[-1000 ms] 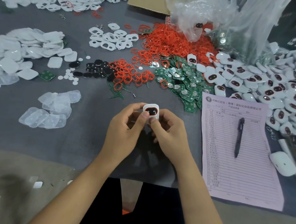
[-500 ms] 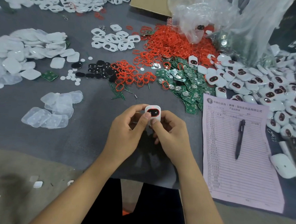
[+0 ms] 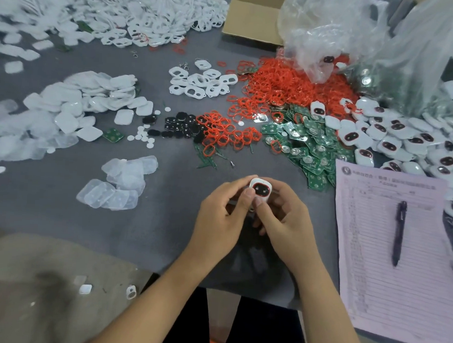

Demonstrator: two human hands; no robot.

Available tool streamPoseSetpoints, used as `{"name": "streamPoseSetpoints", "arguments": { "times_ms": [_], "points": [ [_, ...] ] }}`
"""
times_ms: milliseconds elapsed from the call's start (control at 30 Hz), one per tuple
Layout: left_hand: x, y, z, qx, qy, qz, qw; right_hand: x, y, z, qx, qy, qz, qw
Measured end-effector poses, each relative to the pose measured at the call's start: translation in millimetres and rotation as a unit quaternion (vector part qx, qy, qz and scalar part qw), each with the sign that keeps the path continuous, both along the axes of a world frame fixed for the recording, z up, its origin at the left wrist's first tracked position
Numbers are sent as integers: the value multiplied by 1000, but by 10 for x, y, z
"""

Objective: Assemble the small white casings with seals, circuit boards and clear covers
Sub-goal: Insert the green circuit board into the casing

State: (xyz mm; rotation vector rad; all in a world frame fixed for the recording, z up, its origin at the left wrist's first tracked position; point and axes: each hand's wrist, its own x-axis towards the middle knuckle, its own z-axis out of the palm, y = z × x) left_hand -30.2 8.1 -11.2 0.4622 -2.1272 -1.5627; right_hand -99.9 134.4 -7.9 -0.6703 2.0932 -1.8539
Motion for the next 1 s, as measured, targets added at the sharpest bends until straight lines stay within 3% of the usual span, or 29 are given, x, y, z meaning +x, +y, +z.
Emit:
{"name": "streamPoseSetpoints", "arguments": {
  "times_ms": [733,1000],
  "points": [
    [3,-20,-38,-1,3,-13,1000,26,-12,4,-9,13,-3,1000],
    [-97,33,26,33,0,-35,999,30,50,48,-36,5,-73,997]
  ]
}}
